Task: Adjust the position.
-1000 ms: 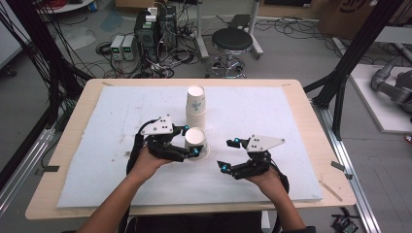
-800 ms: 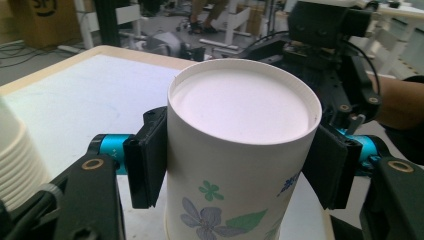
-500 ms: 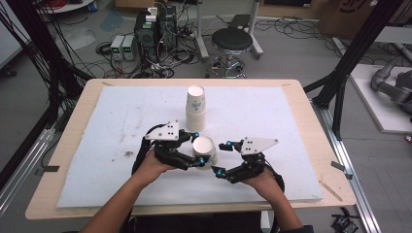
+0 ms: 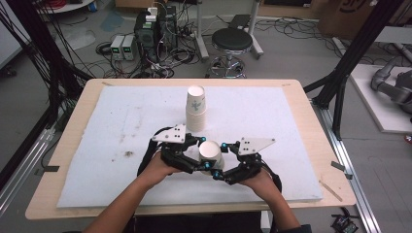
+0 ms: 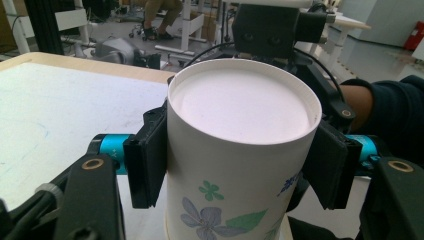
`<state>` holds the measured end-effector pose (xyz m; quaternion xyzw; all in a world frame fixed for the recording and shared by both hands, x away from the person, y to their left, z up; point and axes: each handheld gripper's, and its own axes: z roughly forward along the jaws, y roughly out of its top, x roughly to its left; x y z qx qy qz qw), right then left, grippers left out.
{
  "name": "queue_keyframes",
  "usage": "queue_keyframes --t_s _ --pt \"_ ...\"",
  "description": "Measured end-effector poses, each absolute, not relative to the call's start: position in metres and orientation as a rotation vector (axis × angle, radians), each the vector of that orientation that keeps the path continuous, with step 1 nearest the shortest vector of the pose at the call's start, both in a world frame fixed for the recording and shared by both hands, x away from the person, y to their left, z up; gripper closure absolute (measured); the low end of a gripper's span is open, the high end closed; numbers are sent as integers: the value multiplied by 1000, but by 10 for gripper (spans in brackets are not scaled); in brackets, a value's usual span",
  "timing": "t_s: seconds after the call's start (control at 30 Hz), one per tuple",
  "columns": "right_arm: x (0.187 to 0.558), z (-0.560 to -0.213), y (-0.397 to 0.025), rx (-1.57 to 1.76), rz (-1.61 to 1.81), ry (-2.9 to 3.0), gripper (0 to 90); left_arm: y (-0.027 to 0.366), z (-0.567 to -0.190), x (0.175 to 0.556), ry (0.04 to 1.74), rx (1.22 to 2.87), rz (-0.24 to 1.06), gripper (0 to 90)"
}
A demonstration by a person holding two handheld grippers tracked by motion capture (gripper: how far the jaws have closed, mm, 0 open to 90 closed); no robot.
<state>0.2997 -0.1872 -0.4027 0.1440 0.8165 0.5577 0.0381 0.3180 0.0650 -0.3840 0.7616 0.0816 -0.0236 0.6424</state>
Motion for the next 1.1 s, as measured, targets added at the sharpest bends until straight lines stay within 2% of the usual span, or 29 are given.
queue_keyframes --t_s 0.2,0.5,0.7,1.1 --pt "301 -404 -187 415 1736 2532 291 63 -385 318 177 1726 -55 346" --pt "301 -404 -188 410 1738 2538 360 62 -384 316 174 1732 -26 352" --pt "301 -404 -187 405 1693 2575 382 66 -380 316 219 1744 33 199" --pt "302 -401 -185 382 1600 2636 390 86 -366 316 215 1816 19 186"
